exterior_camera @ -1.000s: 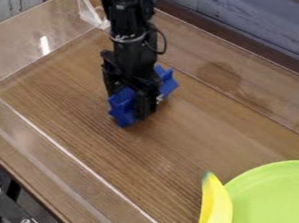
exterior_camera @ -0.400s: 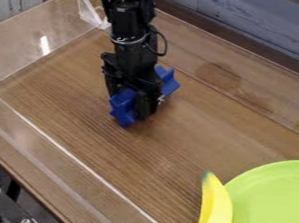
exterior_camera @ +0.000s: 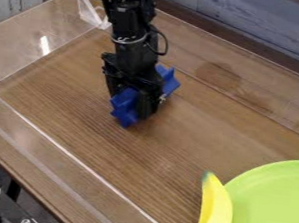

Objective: Remove the blue object from inside the green plate and put it on the table

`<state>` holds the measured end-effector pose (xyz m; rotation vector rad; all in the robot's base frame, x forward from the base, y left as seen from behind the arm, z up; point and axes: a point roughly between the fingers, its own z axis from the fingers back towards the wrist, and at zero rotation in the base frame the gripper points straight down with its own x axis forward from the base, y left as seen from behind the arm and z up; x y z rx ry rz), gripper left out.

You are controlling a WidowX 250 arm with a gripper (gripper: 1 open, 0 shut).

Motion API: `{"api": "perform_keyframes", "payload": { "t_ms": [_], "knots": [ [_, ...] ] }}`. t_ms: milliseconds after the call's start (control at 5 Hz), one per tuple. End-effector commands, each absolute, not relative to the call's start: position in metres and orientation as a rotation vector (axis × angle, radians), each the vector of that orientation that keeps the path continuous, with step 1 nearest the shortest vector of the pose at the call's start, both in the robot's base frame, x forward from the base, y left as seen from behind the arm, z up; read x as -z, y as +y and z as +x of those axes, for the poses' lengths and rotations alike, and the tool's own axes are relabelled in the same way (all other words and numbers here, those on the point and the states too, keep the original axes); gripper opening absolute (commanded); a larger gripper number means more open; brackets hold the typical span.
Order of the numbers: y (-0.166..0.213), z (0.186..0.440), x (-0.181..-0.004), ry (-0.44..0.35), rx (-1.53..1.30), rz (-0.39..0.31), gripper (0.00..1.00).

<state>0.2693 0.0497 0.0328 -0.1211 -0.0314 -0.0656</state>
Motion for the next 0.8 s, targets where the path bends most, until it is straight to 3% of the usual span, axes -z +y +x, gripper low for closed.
{"api": "perform_keyframes", "payload": {
  "t_ms": [0, 600],
  "knots": [
    [0.0465, 0.2738, -0.0370, -0.050, 0.068, -0.120, 0.00],
    [0.0402, 0.2741, -0.0379, -0.042, 0.054, -0.134, 0.00]
  ]
}}
